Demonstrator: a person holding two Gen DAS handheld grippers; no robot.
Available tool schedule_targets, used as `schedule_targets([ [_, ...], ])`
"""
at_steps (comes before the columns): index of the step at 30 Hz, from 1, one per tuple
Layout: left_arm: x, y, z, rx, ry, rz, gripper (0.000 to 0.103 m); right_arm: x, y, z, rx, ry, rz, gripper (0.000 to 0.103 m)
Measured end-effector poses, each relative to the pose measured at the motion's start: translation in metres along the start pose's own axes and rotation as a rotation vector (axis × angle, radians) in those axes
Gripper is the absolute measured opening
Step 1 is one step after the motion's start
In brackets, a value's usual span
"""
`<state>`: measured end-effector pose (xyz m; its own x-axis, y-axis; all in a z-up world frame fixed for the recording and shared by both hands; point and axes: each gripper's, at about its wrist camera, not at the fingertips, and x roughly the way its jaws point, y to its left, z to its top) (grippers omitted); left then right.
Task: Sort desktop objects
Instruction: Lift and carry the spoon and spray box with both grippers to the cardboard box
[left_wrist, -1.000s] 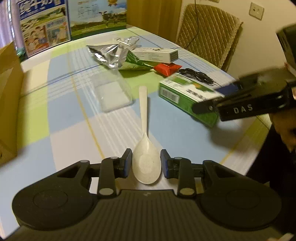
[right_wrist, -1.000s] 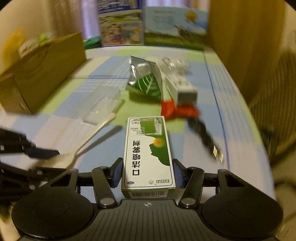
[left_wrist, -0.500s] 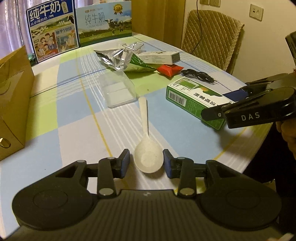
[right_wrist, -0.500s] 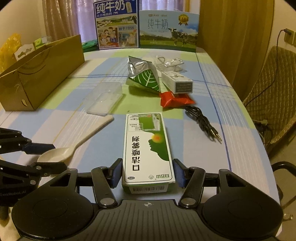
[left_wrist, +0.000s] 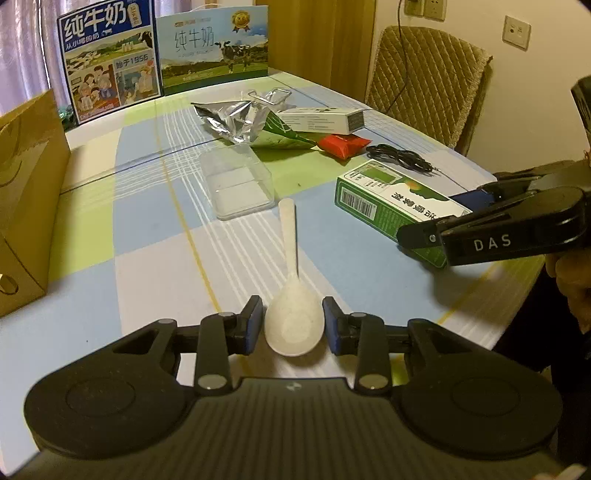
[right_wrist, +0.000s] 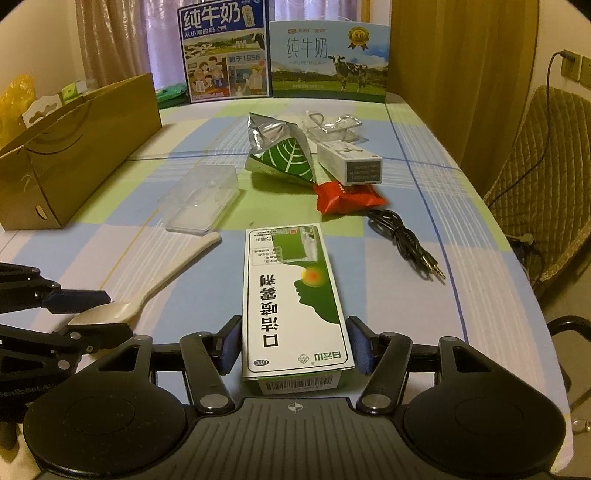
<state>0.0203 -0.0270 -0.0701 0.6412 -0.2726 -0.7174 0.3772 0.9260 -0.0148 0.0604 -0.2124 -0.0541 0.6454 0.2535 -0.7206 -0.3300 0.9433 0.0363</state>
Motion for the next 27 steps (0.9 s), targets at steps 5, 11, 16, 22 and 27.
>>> schedule_targets([
  [5,-0.002,0.000,0.001,-0.038,0.011,-0.002,0.030,0.000,-0.001,0.000,0.004,-0.002,-0.003,0.059],
  [11,-0.002,0.000,0.002,-0.053,0.013,0.003,0.030,0.001,-0.002,0.000,0.006,-0.003,-0.004,0.060],
  [16,-0.002,-0.001,0.001,-0.044,0.012,0.005,0.027,0.001,-0.002,-0.001,0.004,-0.006,-0.005,0.061],
  [22,-0.005,-0.001,0.002,-0.043,0.008,0.008,0.027,0.006,-0.001,0.001,-0.008,-0.005,-0.011,0.061],
  [27,-0.009,-0.002,0.005,-0.038,-0.007,0.007,0.027,0.011,0.001,0.004,-0.015,-0.013,-0.016,0.061],
])
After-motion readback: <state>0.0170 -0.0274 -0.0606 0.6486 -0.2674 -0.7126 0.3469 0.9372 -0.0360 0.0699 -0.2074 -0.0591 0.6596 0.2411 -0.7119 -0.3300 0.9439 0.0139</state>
